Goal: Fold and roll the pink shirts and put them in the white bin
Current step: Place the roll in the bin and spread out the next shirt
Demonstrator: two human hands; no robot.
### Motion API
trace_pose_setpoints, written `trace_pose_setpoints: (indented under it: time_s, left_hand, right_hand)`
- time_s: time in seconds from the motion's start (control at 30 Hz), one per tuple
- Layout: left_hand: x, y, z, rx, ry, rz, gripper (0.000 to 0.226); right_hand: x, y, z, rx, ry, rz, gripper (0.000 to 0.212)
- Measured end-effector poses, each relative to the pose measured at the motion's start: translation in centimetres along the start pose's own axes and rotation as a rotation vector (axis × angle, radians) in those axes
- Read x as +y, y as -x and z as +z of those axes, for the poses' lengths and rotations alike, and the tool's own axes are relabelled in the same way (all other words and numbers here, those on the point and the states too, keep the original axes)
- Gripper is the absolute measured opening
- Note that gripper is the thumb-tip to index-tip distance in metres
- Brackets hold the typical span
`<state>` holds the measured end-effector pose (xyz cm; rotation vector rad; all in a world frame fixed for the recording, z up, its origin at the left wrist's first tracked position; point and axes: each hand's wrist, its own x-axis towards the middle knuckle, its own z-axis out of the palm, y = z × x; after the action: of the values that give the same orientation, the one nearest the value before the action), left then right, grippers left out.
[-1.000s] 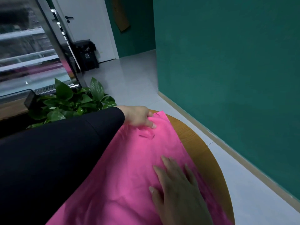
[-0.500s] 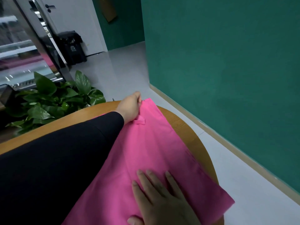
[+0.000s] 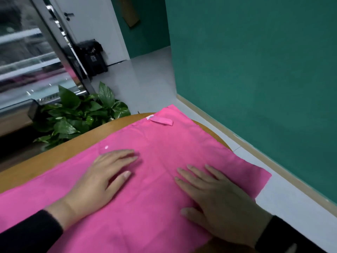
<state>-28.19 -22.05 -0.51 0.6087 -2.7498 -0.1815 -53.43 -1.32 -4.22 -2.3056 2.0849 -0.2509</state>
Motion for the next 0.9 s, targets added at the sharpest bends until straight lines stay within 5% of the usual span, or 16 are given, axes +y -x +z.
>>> trace_pose_setpoints:
  time_s: [0.23, 0.4, 0.53, 0.9]
  left_hand:
    - [-1.9, 9.8, -0.9, -0.321, -0.151, -0.191, 0.059]
    - [-1.6, 9.1, -0.5, -0.362, -0.209, -0.294, 0.065]
    - [-1.2, 9.4, -0.4, -0.351, -0.213, -0.330, 0.065]
    - [-2.7, 15.2, -2.7, -0.285, -0.068, -0.454, 0.065]
  right_hand:
    - [2.4, -4.5, -2.6, -0.236, -0.039, 0.068, 0.086]
    - [-11.9, -4.5, -1.1, 0.266, -0.163, 0.181, 0.058]
    - [-21.9, -2.8, 2.6, 0.130, -0.279, 0.197, 0.069]
    - [-19.2, -1.9, 4.0, -0.003, -0.074, 0.106, 0.069]
